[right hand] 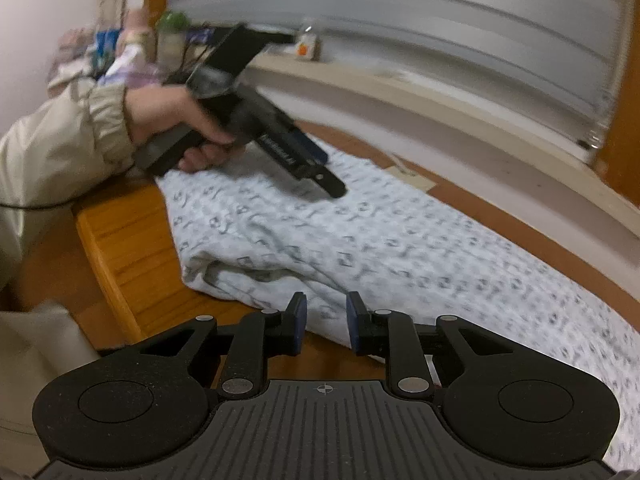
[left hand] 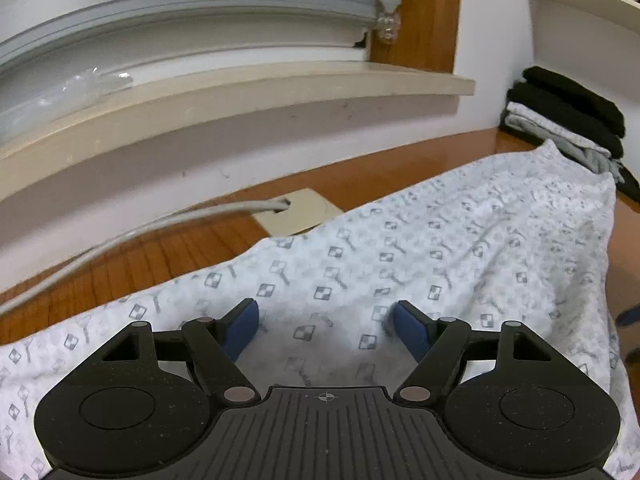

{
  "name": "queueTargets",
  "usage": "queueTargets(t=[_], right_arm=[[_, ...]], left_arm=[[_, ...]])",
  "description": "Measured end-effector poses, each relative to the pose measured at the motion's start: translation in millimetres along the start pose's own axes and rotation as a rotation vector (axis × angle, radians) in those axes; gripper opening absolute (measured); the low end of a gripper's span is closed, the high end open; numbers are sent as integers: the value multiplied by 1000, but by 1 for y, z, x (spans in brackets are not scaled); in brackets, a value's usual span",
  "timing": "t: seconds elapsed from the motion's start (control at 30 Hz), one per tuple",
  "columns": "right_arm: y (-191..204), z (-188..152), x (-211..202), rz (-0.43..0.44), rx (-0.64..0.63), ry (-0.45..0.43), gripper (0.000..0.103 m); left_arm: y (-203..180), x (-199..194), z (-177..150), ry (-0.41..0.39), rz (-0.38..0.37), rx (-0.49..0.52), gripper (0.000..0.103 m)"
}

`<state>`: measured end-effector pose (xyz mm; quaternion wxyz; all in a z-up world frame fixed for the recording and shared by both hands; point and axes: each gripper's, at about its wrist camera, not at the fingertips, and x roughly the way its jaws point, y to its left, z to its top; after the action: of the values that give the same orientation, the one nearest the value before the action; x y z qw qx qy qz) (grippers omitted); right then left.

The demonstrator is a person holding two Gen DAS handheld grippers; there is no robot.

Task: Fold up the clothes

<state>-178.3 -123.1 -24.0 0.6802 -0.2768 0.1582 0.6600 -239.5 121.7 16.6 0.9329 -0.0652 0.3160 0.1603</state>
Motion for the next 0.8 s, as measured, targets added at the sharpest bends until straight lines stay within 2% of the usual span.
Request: queueTargets(t=[0.37, 0.4, 0.43, 0.47, 0.67, 0.8], right_arm=[[32, 22, 32, -54, -265, 65, 23], [32, 23, 33, -56, -269, 71, 21], [32, 24, 34, -57, -272, 76, 6], [31, 25, 35, -59, -275, 81, 2], [44, 38, -18, -19, -252, 71, 1], [61, 33, -39, 25, -264, 104, 1]], left_arm=[[5, -1, -2, -5, 30, -36, 78], [6, -1, -2, -6, 30, -40, 78], [7, -1, -1, -8, 30, -44, 78], [8, -1, -1, -10, 31, -49, 78], [8, -1, -1, -10, 42, -46, 78], [9, 0, -1, -5, 39, -44, 78]])
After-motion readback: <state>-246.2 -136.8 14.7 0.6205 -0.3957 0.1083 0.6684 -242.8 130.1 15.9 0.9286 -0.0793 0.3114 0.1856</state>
